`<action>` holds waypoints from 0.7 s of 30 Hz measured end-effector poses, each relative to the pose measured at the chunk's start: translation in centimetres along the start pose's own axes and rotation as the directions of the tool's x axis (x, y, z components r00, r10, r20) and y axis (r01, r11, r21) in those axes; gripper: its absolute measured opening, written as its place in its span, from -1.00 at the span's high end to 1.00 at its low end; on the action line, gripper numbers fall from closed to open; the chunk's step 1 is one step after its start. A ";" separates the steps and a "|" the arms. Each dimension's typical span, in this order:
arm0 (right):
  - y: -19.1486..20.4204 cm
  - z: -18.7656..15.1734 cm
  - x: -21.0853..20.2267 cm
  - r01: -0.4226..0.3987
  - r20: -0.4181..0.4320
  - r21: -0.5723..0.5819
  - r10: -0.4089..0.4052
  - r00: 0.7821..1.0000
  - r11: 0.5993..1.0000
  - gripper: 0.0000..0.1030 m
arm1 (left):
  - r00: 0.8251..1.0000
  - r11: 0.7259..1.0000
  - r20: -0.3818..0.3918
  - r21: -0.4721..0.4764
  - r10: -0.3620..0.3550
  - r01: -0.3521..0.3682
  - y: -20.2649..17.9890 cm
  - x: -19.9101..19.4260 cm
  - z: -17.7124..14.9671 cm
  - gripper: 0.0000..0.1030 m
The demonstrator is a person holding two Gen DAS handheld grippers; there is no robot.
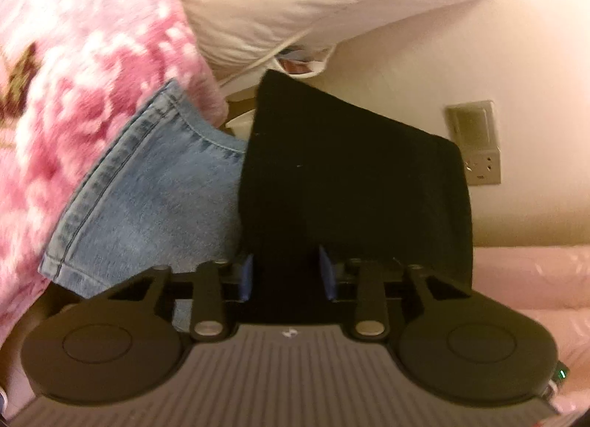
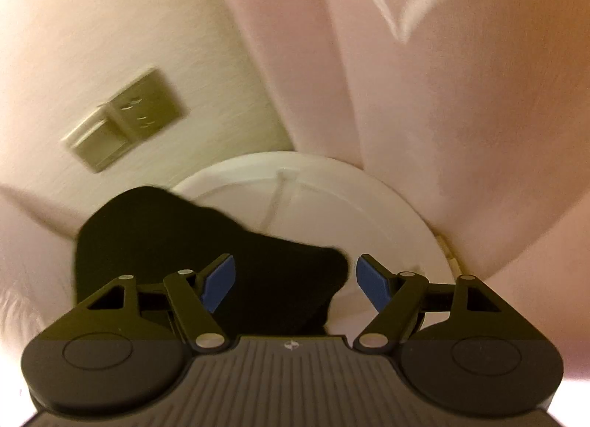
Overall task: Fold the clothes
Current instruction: 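Close both grippers on the black garment's edge atop the jeans, then lift the black garment with both grippers and carry it onto the bed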
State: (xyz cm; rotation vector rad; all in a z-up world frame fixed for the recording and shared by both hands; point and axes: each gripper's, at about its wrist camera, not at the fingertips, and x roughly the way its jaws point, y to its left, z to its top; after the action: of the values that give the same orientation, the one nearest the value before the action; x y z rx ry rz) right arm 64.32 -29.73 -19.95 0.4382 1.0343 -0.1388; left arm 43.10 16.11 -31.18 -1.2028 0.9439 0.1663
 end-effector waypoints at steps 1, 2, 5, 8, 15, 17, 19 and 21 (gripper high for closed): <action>-0.6 0.1 0.8 -0.005 -0.007 0.019 0.005 1.000 1.000 -0.41 | 1.000 1.000 -0.002 -0.005 -0.002 0.002 0.2 0.0 0.0 0.36; -1.1 0.2 1.7 -0.025 -0.024 0.040 0.026 0.999 0.999 -0.36 | 1.000 1.000 -0.004 -0.017 -0.006 0.006 0.5 0.1 0.0 0.32; -1.9 0.1 3.5 -0.065 -0.073 0.096 0.073 0.995 0.993 0.18 | 1.000 0.998 -0.007 -0.053 -0.022 0.021 0.8 0.3 -0.1 0.31; -1.8 -0.1 3.6 -0.091 -0.114 0.081 0.100 0.988 0.992 0.59 | 0.999 0.999 -0.022 -0.033 -0.036 0.036 0.3 0.5 -0.1 0.54; 0.7 -0.5 -0.4 -0.144 -0.095 -0.133 0.132 0.987 0.981 0.71 | 0.992 0.990 0.062 0.093 -0.108 0.102 -1.3 -3.6 0.5 0.86; 0.4 -0.4 -0.4 -0.165 -0.111 -0.116 0.152 0.982 0.979 0.66 | 0.992 0.993 0.053 0.036 -0.112 0.110 -0.4 -3.3 0.8 0.77; -0.5 -0.4 0.9 -0.184 -0.154 -0.062 0.172 0.973 0.981 0.50 | 0.991 0.991 0.026 -0.046 -0.128 0.129 0.6 -2.5 0.7 0.58; -1.6 -0.4 1.7 -0.208 -0.161 0.016 0.208 0.965 0.978 0.46 | 0.990 0.988 0.021 -0.068 -0.136 0.137 0.6 -1.8 0.4 0.46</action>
State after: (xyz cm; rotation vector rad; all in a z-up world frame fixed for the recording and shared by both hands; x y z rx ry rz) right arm 64.36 -30.85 -22.01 0.5616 1.1407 0.0866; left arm 41.82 17.32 -30.37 -1.3237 0.8436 0.0998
